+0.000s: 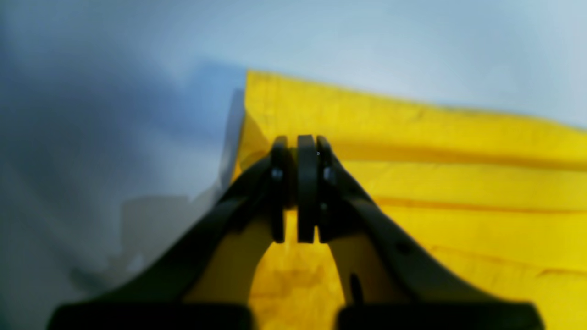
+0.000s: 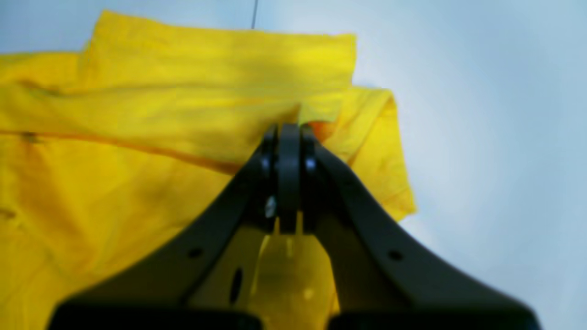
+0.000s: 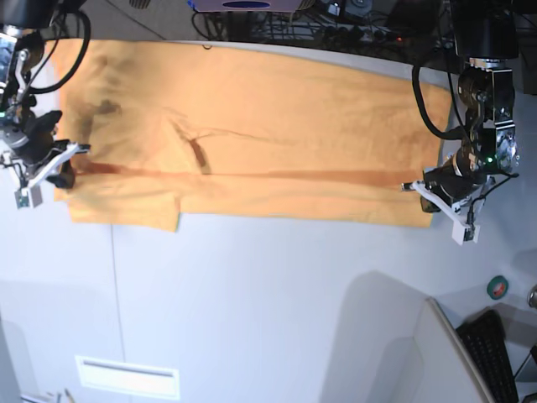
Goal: Layout the t-shirt on the table in an organized manner, then fold the t-shirt properly
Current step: 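Lay the folded edge down and pull it straight with both grippers, then release the fold and reposition both grippers along the folded shirt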
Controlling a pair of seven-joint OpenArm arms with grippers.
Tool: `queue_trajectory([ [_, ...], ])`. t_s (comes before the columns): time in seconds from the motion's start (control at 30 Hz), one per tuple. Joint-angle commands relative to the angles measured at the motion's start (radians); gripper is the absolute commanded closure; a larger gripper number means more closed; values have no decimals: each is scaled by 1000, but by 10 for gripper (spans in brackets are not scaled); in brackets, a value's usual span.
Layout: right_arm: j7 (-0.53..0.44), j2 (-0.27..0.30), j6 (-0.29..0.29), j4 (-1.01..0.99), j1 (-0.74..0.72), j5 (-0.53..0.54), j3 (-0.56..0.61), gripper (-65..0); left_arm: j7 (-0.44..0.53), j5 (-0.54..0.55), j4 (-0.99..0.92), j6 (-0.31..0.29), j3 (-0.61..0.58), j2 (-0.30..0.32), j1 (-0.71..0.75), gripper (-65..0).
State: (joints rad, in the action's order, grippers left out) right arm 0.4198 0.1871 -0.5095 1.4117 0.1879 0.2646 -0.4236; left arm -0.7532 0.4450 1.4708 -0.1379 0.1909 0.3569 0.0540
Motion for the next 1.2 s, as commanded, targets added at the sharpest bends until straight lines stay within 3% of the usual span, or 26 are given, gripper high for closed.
queue_trajectory([
  [0.0, -16, 5, -2, 25, 8, 14, -5, 0, 24, 4, 34, 1, 8, 17, -6, 0],
  [0.23, -17, -2, 1, 62, 92, 15, -10, 0, 22, 4, 161, 1, 86, 18, 97, 0],
  [0.4, -9, -47, -5, 127, 141, 12, -88, 0, -7, 1, 172, 1, 88, 21, 137, 0],
  [0.7, 21, -62, -5, 168, 226, 14, -83, 0, -13, 1, 276, 1, 92, 21, 258, 0],
  [0.97, 32, -110, -5, 228, 293, 12, -88, 0, -9, -8, 245, 1, 94, 23, 266, 0],
  [1.17, 34, -110, -7, 223, 308, 11, -82, 0, -12, -8, 224, 1, 94, 23, 266, 0],
])
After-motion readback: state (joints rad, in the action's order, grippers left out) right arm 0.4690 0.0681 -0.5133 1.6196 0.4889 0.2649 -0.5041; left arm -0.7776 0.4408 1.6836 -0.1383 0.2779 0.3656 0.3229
